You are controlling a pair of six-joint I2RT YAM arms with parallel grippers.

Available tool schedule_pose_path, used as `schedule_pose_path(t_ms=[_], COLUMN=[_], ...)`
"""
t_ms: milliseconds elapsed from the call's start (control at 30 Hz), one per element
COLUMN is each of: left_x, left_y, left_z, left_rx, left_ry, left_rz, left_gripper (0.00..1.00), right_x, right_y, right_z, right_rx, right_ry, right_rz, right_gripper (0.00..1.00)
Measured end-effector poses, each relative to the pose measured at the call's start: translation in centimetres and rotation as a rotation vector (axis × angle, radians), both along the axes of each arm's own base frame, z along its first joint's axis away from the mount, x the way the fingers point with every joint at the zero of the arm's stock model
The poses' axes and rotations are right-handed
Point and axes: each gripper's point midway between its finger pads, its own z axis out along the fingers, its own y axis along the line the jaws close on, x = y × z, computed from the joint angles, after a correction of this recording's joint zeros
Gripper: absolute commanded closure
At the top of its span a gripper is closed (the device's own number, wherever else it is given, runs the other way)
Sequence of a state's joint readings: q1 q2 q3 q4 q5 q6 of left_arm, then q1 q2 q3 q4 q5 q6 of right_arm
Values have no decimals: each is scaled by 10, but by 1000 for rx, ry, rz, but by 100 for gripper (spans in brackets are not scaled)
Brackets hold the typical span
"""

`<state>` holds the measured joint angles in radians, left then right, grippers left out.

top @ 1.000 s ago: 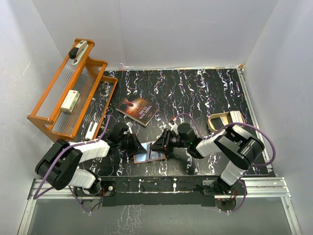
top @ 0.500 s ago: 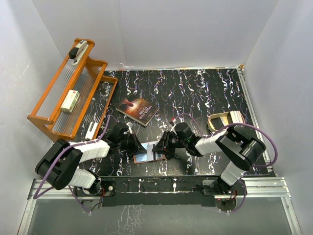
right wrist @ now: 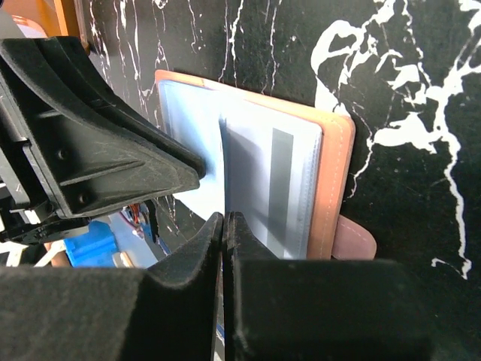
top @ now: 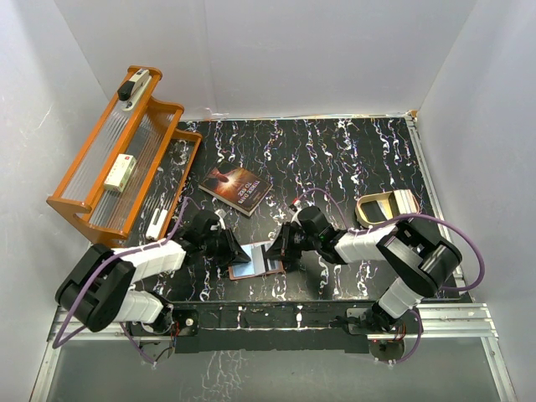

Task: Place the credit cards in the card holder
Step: Insert the credit card into the card holder.

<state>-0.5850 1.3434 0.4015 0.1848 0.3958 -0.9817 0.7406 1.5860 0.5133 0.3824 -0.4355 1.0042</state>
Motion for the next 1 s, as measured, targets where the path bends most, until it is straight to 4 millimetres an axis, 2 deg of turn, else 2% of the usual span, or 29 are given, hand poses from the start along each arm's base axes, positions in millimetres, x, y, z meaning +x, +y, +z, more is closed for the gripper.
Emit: schedule_pose_path(t_ms=[333,500,733,867,1000], left_x=[10,14,6,0,0], left_y=[22,41,53,57,58], left_z=[14,21,9,-3,-5], left_rx=[105,165,214,240,244], left_ry=[-41,-71,-41,-8,-16], left_rz=[25,55,55,42,31], left_gripper=[78,86,92,94,94], right_x=[9,10,15,19,19], right_y=[6,5,5,6,4], right_z=[8,1,-1,1,-2], right_rx=[-2,-15,-17,-29,-47], right_ry=[-53,-44,-48,-66,-78], right_rz=[29,35,55,68,80], right_gripper=[100,100,100,100,100])
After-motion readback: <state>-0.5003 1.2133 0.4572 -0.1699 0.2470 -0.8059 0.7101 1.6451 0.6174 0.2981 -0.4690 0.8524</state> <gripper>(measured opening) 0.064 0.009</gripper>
